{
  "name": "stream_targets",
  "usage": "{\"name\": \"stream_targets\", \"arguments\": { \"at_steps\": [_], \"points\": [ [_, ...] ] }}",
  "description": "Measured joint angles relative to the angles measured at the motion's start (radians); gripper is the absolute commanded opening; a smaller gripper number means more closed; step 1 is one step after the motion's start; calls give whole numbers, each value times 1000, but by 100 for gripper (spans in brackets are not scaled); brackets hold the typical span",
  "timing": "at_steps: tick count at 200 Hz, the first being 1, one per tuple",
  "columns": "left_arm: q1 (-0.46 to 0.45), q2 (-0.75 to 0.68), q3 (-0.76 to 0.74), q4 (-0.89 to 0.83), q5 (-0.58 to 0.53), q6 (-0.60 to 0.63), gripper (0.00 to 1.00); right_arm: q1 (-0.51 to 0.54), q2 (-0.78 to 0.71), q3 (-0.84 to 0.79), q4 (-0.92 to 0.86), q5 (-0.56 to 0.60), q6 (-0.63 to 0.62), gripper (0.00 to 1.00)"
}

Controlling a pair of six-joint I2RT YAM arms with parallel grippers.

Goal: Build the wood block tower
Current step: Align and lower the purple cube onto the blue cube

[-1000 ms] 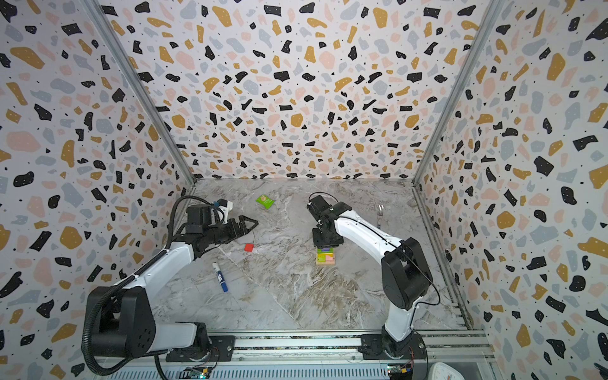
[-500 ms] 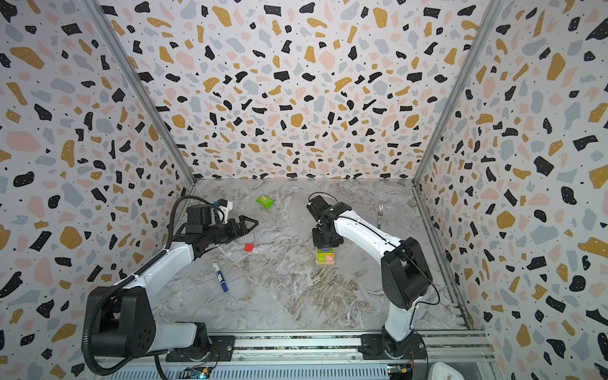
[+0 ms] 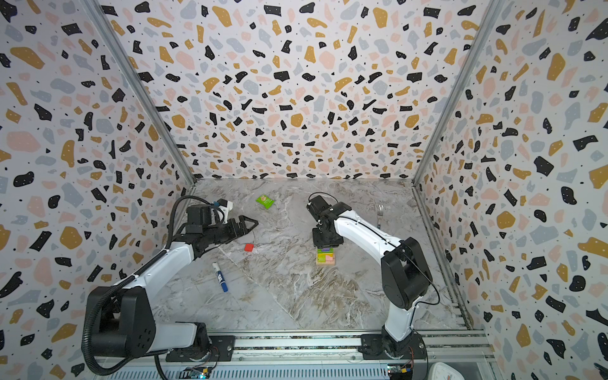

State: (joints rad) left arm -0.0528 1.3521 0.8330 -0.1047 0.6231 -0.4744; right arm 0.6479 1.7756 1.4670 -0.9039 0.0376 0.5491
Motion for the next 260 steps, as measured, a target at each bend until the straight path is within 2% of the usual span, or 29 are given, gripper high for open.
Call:
{"name": "stream_targets", "arguments": {
  "at_steps": [95,260],
  "points": [
    [0,0,0,0,0,1,100,0,0,0,0,0,3,27],
    [0,0,0,0,0,3,100,-1,0,0,0,0,4,23]
  ]
}}
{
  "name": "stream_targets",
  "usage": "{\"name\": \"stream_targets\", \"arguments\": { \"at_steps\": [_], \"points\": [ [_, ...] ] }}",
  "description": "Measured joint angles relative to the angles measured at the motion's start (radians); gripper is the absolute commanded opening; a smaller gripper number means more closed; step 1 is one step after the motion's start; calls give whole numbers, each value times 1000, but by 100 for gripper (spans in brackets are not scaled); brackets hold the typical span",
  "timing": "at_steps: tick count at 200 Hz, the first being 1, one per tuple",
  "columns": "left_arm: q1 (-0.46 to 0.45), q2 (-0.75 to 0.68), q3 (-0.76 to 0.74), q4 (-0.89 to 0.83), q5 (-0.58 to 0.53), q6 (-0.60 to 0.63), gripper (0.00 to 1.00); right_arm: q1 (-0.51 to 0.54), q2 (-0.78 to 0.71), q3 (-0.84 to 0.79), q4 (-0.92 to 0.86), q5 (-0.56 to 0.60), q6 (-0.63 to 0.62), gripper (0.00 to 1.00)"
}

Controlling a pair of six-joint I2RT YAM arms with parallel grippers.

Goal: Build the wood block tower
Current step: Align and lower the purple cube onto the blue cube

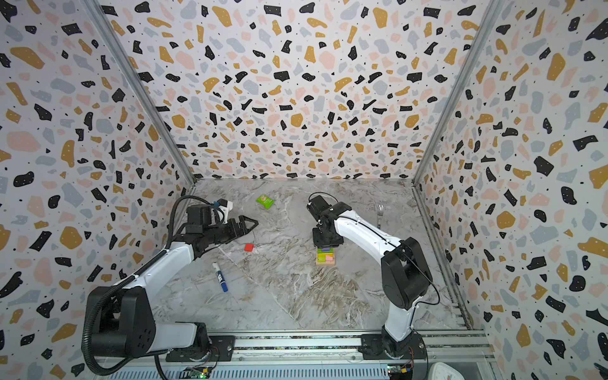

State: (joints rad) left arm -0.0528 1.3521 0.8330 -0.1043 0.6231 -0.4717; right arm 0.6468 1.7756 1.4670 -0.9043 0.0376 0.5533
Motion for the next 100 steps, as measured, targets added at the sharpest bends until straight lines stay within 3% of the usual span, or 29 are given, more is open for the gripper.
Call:
{"name": "stream_targets", "arguments": {
  "at_steps": [100],
  "points": [
    [0,0,0,0,0,0,100,0,0,0,0,0,0,31]
  ]
}}
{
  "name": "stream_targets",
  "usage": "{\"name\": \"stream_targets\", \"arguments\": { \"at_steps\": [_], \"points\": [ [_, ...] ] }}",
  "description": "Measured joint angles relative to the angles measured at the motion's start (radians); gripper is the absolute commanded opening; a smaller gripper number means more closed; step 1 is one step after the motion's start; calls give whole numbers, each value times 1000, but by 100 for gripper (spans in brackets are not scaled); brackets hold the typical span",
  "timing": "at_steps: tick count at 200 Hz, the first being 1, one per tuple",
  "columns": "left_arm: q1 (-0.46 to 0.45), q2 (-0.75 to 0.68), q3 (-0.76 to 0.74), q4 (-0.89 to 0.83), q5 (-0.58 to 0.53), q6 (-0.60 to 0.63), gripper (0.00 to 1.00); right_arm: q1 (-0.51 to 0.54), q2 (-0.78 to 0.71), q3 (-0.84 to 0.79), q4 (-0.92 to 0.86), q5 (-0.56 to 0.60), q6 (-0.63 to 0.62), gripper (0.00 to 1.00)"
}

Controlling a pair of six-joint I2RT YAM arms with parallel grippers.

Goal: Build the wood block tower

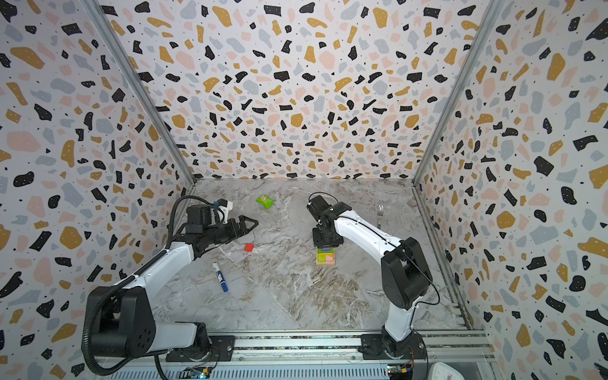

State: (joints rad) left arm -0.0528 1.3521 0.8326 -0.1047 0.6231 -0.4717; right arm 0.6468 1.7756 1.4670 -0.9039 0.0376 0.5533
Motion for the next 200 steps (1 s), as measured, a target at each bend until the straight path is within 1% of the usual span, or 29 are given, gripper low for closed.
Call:
{"name": "stream_targets", "arguments": {
  "at_steps": [44,93,128,149,165,200],
  "points": [
    [0,0,0,0,0,0,100,0,0,0,0,0,0,42],
    [0,0,0,0,0,0,100,0,0,0,0,0,0,49],
    [-1,0,0,-1,0,2,100,0,0,0,0,0,-1,61],
    [-1,0,0,-7,-4,9,100,0,0,2,0,1,-2,67],
    [-1,0,0,-14,-10,16,100,0,-1,10,0,3,-9,69],
    [-1,11,6,-67,-55,45,100,0,-33,19,10,16,-36,69]
  ]
}}
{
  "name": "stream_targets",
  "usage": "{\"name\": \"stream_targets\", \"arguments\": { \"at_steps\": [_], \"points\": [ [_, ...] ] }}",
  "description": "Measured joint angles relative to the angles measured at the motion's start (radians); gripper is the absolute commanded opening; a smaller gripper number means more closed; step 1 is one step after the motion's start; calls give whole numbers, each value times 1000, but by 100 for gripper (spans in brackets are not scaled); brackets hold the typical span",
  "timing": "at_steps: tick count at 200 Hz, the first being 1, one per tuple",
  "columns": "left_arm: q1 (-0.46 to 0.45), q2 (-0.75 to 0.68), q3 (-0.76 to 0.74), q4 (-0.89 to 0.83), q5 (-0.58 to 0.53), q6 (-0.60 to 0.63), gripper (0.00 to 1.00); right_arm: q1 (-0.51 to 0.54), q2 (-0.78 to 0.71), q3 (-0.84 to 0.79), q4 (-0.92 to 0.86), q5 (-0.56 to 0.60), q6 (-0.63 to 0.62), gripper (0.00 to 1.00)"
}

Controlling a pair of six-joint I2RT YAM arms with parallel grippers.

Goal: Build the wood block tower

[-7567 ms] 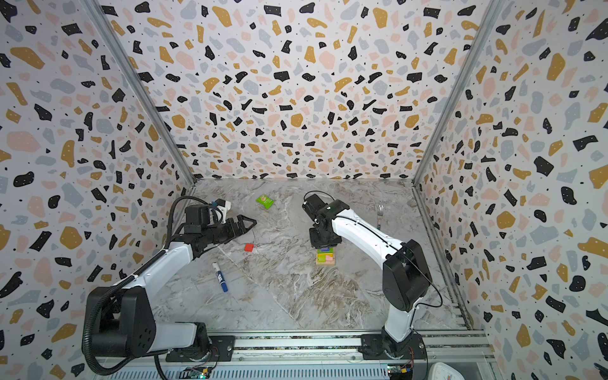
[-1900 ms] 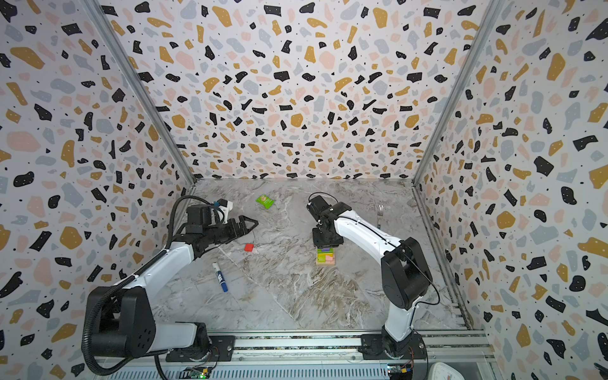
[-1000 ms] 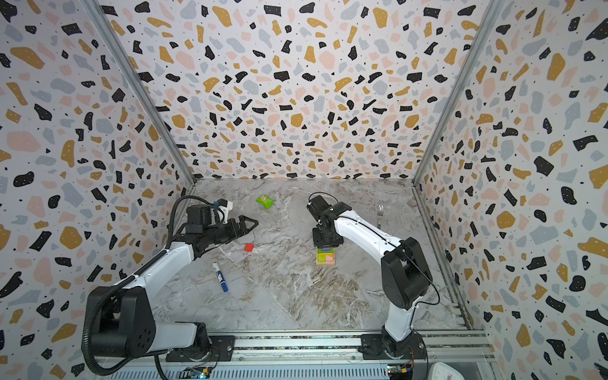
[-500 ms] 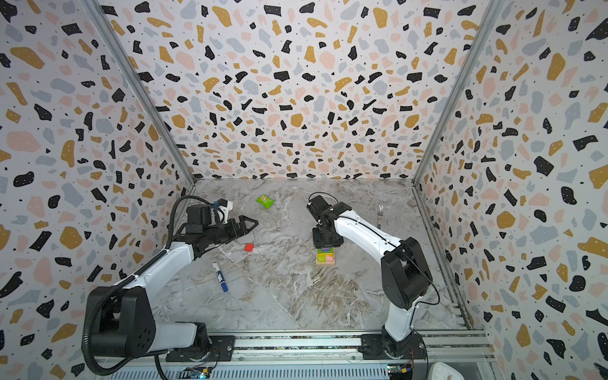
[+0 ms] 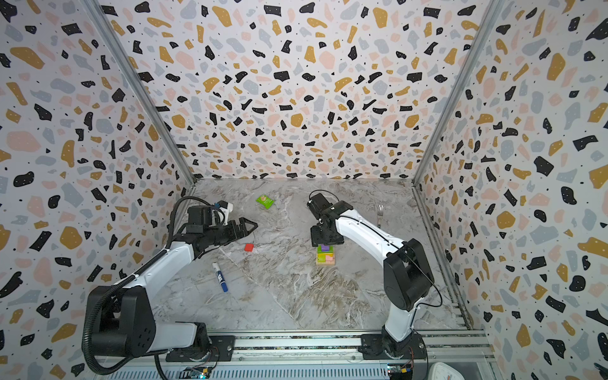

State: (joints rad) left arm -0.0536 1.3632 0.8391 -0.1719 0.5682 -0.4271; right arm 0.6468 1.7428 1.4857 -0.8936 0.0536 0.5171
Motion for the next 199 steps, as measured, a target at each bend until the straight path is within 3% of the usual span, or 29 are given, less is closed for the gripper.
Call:
{"name": "stream_targets", "arguments": {
  "at_steps": [66,93,164,199],
  "points": [
    [0,79,55,-169,-186,93,97,-26,-197,-40,125,-23,-85,69],
    [-12,121,102,-241,-275,130,93,-53,-284,-117,204,-70,-124,78],
    [-151,256,265,-361,-484,185,81,-91,-440,-257,368,-163,-211,91],
    [-200,300,275,-391,-552,193,75,-109,-480,-292,415,-177,-208,91]
  ]
}}
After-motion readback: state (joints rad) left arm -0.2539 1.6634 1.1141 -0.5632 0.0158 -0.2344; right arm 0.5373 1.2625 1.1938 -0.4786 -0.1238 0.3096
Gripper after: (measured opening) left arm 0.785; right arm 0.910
